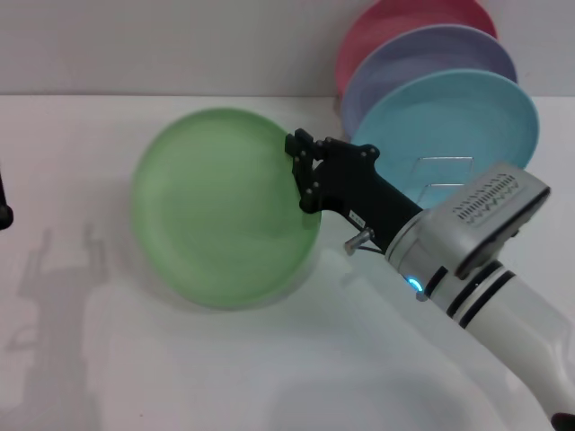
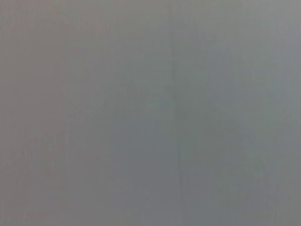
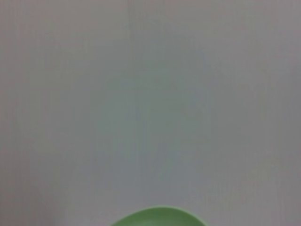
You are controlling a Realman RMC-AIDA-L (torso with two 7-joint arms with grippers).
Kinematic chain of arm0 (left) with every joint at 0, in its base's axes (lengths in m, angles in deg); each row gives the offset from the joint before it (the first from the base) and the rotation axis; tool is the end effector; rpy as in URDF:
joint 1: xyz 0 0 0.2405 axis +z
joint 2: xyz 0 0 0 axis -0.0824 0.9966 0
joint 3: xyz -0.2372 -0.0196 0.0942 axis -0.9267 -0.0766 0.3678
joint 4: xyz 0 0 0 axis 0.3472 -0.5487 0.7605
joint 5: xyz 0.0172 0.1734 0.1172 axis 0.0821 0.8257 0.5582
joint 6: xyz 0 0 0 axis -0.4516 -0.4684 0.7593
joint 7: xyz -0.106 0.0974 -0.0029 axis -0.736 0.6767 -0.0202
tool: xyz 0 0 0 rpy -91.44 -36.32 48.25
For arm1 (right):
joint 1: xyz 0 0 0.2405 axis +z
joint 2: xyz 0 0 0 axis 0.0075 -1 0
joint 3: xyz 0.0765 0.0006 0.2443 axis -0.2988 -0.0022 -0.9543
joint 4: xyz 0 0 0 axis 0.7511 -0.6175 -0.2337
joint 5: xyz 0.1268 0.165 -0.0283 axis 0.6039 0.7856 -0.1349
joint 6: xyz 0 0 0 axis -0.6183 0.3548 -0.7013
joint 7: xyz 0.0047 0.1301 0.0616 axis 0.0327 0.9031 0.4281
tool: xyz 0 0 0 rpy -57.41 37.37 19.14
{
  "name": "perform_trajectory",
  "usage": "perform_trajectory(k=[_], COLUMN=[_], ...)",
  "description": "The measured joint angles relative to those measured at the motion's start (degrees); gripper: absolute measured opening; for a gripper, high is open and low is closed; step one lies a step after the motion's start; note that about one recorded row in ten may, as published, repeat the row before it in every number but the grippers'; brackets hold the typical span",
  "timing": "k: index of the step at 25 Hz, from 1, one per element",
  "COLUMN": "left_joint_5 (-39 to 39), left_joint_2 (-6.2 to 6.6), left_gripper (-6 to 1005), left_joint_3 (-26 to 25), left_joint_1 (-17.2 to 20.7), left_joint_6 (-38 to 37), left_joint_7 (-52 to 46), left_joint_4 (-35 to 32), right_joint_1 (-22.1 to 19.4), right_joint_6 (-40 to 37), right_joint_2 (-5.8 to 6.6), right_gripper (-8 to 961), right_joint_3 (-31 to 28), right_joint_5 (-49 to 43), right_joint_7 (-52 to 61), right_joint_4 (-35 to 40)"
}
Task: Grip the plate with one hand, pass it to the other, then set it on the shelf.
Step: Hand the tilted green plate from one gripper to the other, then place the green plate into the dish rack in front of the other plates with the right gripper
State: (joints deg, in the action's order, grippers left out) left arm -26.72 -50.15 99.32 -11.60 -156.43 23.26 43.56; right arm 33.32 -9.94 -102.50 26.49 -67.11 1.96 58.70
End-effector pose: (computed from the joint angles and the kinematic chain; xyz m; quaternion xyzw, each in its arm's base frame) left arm -0.2618 0.2274 -0.0133 -0.5395 -0.1343 -0.3656 0.7465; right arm 0.1888 0.3347 -0.1161 -0.8208 0.1735 0.3734 0.3960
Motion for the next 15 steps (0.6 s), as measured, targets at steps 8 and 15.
perform_trajectory(k=[8,15], left_joint_5=[-0.03,0.16], left_joint_2=[0.00,0.08], left_gripper=[481,475], left_joint_3=[-1.96,-6.84], left_joint_1=[-0.59,-3.49], left_joint_6=[2.19,7.06], left_joint_7=[-1.99,-2.58], left_joint_4=[0.99,1.71], right_joint_1=[-3.41,-4.02], right_joint_6=[-13.32,-24.58], right_joint_2=[0.10,0.50], right_gripper=[46,32], right_joint_3=[0.17,-0.45], right_joint_5=[-1.71,-1.74], right_joint_7=[-0.82,-3.64], right_joint_4=[1.16,7.23])
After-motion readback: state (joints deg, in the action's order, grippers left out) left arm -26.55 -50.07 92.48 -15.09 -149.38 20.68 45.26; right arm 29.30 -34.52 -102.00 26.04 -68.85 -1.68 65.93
